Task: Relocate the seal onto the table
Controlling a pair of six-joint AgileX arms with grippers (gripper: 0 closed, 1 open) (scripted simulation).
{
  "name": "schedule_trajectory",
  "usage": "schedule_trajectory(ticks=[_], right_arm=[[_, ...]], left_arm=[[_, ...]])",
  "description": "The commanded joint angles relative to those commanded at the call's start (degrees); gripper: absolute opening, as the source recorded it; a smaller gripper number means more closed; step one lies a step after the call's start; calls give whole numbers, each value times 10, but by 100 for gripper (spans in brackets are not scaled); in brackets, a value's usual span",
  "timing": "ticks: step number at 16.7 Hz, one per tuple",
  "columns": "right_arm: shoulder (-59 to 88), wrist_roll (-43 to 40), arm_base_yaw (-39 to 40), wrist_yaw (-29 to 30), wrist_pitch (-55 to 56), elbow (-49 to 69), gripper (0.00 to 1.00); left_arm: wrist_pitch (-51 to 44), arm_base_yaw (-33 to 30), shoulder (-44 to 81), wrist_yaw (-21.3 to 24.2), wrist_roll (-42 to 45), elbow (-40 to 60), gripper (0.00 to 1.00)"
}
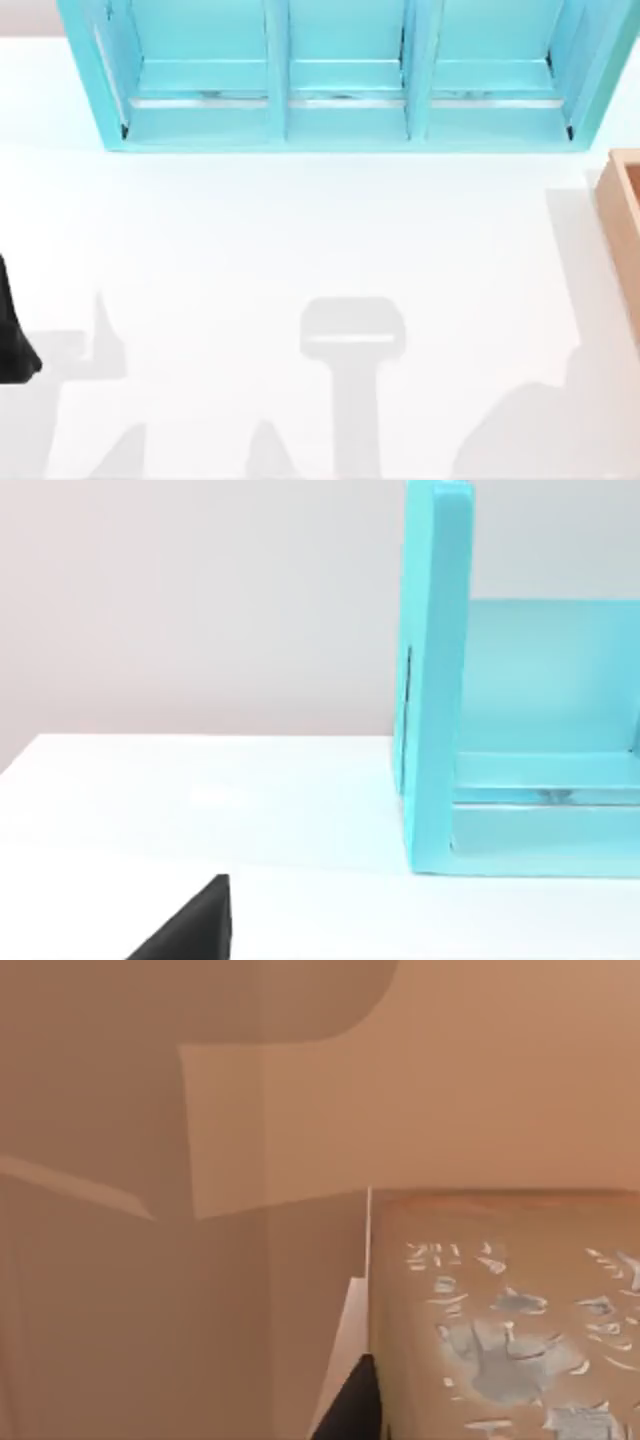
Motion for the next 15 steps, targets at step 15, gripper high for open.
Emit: schedule_trajectory(ticks=[15], right_arm=[[10,97,22,-16,-61,94,0]], left_arm=[[0,0,0,0,0,0,100]])
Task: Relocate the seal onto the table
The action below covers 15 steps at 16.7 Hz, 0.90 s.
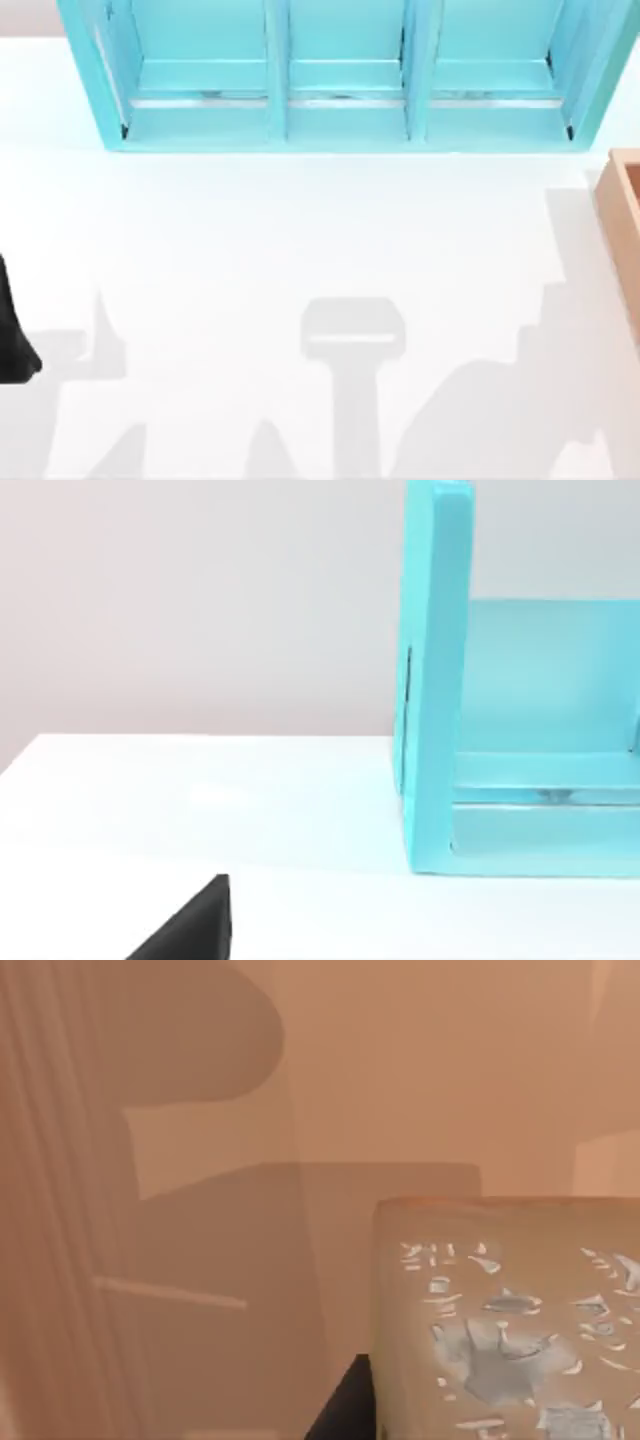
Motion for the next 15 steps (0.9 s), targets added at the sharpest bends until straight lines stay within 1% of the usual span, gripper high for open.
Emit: schedule_trajectory(ticks=[3,6,8,10,12,15], right_arm=[[-10,103,62,-6,-73,87,0],[-38,179,160,-2,-165,148,0],[-62,200,223,6,-225,164,0],[-83,206,266,13,-267,169,0],[-95,210,284,17,-285,168,0],[-95,210,285,17,-285,168,0]], left_arm=[[0,0,0,0,0,0,100],[0,0,0,0,0,0,100],[0,0,0,0,0,0,100],[0,0,0,0,0,0,100],[0,0,0,0,0,0,100],[0,0,0,0,0,0,100]])
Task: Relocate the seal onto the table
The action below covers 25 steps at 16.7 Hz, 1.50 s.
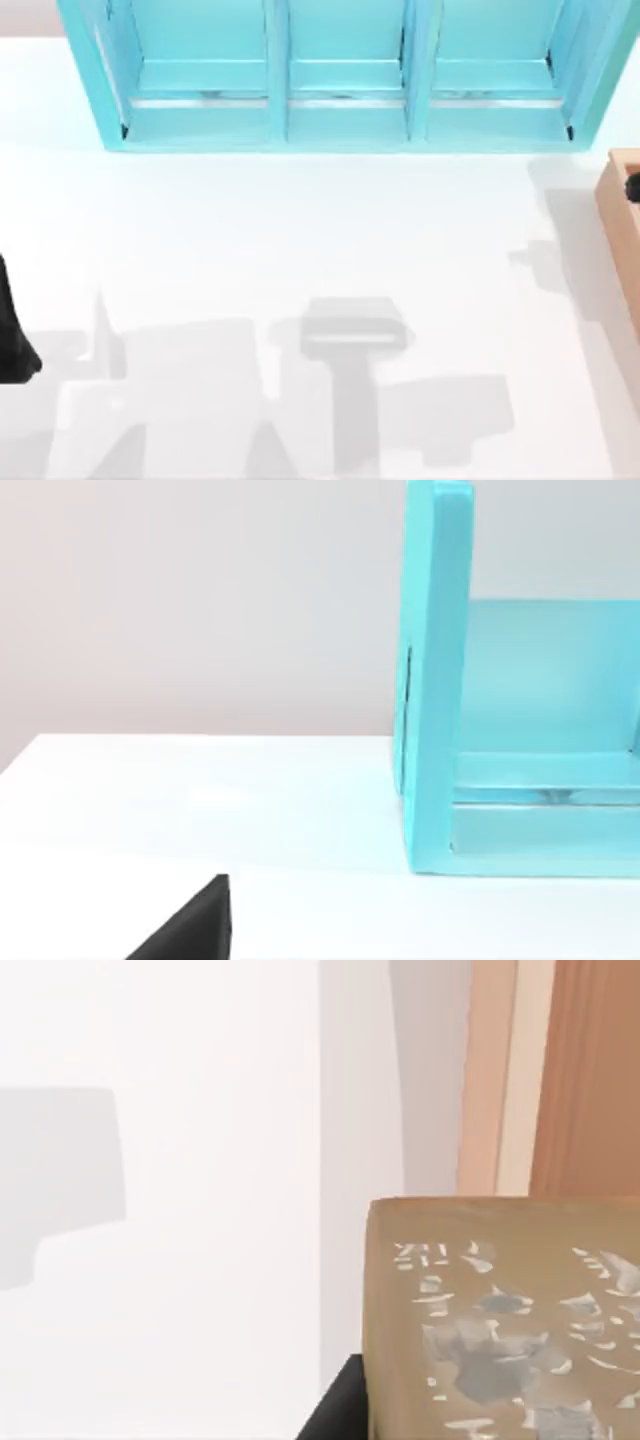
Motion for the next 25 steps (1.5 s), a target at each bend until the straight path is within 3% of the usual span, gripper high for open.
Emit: schedule_trajectory(ticks=[4,13,19,25], right_arm=[[25,14,14,-2,21,4,0],[233,136,130,0,196,36,0],[238,141,132,-1,202,32,0],[265,142,135,0,287,-18,0]], left_arm=[[0,0,0,0,0,0,100],[0,0,0,0,0,0,100],[0,0,0,0,0,0,100],[0,0,0,0,0,0,100]])
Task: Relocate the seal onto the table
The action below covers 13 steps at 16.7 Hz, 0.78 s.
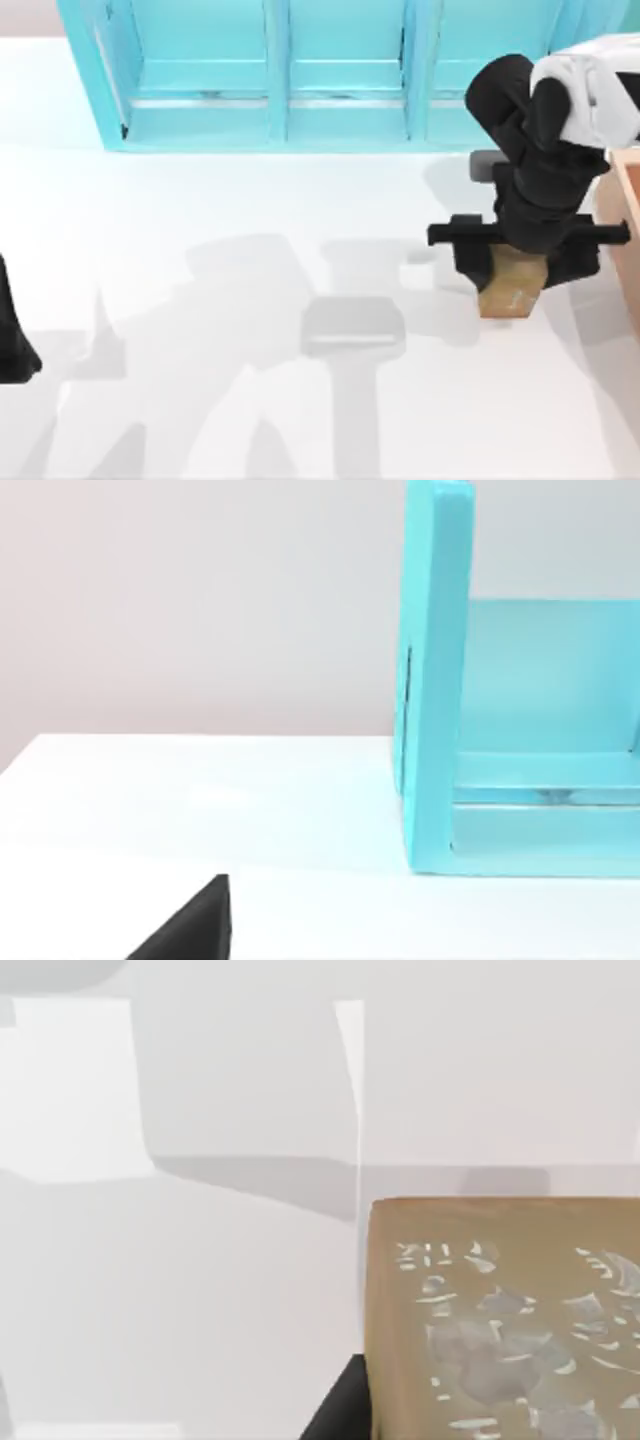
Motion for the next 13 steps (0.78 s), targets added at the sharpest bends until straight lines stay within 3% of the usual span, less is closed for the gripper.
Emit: schedule_trajectory(ticks=[4,13], right_arm=[[6,0,1,0,7,-7,0],[6,0,1,0,7,-7,68]], left_arm=[[0,0,0,0,0,0,100],[0,0,0,0,0,0,100]])
